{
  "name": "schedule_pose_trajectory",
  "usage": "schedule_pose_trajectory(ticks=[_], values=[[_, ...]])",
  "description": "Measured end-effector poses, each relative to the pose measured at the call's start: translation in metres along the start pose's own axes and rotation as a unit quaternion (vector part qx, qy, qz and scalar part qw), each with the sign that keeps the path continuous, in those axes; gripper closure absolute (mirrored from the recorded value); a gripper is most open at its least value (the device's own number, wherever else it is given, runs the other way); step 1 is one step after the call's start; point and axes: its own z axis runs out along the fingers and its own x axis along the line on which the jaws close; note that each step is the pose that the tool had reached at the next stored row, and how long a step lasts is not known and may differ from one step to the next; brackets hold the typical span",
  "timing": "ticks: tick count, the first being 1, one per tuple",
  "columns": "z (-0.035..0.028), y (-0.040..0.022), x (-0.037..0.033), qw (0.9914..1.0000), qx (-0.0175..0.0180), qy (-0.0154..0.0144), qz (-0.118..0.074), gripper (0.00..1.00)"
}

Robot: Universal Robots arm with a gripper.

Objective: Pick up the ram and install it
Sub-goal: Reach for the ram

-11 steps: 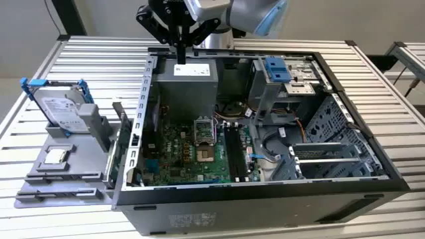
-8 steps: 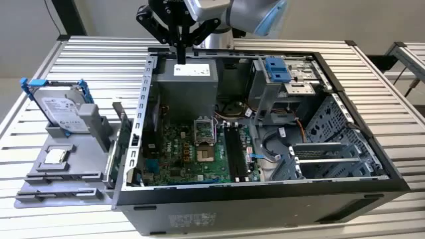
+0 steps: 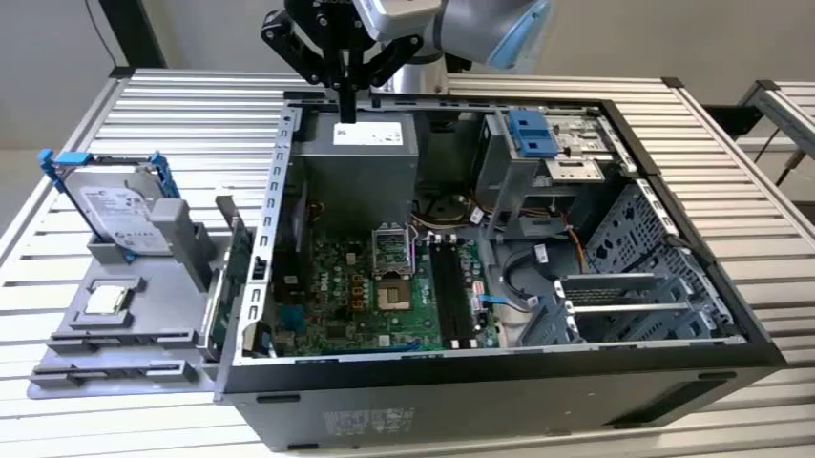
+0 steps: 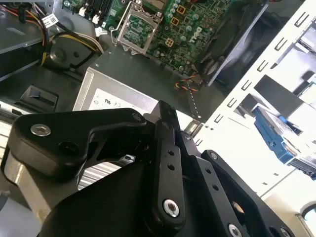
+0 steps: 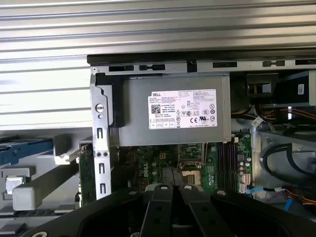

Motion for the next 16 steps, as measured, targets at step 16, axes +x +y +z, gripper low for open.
schedule_pose_trajectory(ticks=[16], values=[[-0.0010, -0.0011, 0.0173, 1.00000, 0.0000, 0.0000, 0.000, 1.00]])
